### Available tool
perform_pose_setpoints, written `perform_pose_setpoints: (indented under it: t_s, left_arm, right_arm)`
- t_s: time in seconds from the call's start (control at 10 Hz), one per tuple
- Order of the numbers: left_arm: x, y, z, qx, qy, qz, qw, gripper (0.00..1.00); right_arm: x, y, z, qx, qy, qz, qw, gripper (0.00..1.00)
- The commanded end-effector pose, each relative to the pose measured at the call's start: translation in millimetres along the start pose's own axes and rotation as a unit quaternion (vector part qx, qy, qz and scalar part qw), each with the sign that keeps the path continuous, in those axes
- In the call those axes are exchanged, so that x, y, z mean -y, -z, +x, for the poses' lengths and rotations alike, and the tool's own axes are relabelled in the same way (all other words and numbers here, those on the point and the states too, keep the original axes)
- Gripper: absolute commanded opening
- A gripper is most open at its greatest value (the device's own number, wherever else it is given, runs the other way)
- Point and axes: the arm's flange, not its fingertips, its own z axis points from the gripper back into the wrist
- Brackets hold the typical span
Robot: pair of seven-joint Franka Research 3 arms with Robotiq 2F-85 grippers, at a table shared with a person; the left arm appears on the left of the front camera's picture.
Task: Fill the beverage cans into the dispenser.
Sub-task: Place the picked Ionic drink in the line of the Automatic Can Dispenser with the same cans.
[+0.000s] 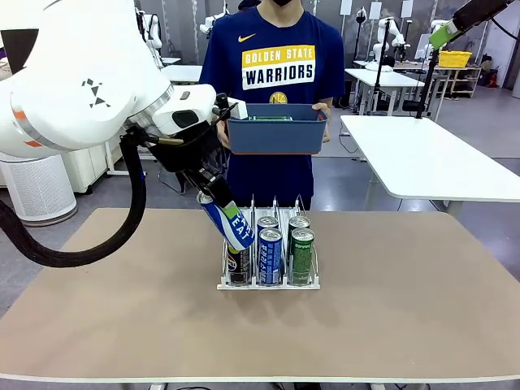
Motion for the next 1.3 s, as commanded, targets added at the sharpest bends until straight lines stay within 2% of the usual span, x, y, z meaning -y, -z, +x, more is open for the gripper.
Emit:
perform_pose_setpoints:
  t_s: [0.0, 0.2, 0.4, 0.7, 1.0, 1.1, 1.2]
  left_arm:
    - [1.9, 8.8, 6.4, -0.017, 0.002, -0.015, 1.000, 0.57]
    - [22.9, 47.0, 23.3, -0.040, 0.016, -0.009, 0.999, 0.57]
    - [32.0, 64.8, 26.9, -0.036, 0.036, 0.002, 0.999, 0.57]
    - [41.1, 98.1, 31.4, -0.057, 0.055, 0.033, 0.996, 0.57]
    - [35.1, 113.2, 42.3, -0.054, 0.071, 0.061, 0.994, 0.57]
    - [32.6, 108.2, 41.2, -0.053, 0.074, 0.030, 0.995, 0.57]
    - [38.5, 114.1, 29.8, -0.062, 0.073, 0.038, 0.995, 0.57]
  right_arm:
    - [-1.1, 0.2, -0.5, 0.000, 0.000, 0.001, 1.000, 1.00]
    - [-1.1, 0.2, -0.5, 0.000, 0.000, 0.001, 1.000, 1.00]
    - [-1.1, 0.2, -0.5, 0.000, 0.000, 0.001, 1.000, 1.00]
    - [-1.1, 0.2, -0.5, 0.000, 0.000, 0.001, 1.000, 1.00]
    - [-1.1, 0.2, -0.5, 0.000, 0.000, 0.001, 1.000, 1.00]
    - [-1.1, 0.2, -0.5, 0.000, 0.000, 0.001, 1.000, 1.00]
    - [-1.1, 0.2, -0.5, 0.000, 0.000, 0.001, 1.000, 1.00]
